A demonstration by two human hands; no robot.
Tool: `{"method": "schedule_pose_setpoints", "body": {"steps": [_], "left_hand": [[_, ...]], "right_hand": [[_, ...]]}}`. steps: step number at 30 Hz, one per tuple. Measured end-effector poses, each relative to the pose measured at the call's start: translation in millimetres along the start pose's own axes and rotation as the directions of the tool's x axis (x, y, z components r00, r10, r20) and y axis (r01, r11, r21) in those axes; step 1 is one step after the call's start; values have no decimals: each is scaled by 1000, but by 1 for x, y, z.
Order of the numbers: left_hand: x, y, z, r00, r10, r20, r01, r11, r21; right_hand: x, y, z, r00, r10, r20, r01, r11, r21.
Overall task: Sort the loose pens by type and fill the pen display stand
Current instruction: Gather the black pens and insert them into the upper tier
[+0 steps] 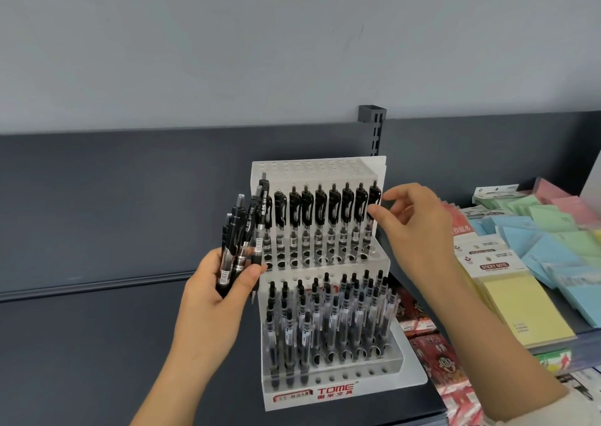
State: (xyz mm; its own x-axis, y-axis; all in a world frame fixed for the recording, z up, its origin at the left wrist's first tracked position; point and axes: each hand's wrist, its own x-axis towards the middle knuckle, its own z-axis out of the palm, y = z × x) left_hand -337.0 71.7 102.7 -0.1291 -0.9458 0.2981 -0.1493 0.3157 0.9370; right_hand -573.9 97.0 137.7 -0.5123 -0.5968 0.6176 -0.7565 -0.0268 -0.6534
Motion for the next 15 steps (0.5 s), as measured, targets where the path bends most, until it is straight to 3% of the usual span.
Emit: {"method": "schedule_pose_setpoints", "body": {"steps": [3, 7, 12, 15], "left_hand": [[-1, 1, 0, 999, -2, 39, 3, 1000, -2], [-5, 6, -2, 995, 31, 99, -35, 998, 42], [-8, 6, -9, 983, 48, 177, -68, 992, 107], [-8, 4, -15, 991, 48, 127, -60, 994, 88]], "right_hand": [[-15, -28, -3, 983, -49, 177, 24, 990, 142], [-31, -51, 10, 885, -78, 459, -43, 968, 247], [-41, -65, 24, 834, -92, 543, -173, 892, 417], [-41, -71, 29, 830, -91, 550, -226, 847, 481]]}}
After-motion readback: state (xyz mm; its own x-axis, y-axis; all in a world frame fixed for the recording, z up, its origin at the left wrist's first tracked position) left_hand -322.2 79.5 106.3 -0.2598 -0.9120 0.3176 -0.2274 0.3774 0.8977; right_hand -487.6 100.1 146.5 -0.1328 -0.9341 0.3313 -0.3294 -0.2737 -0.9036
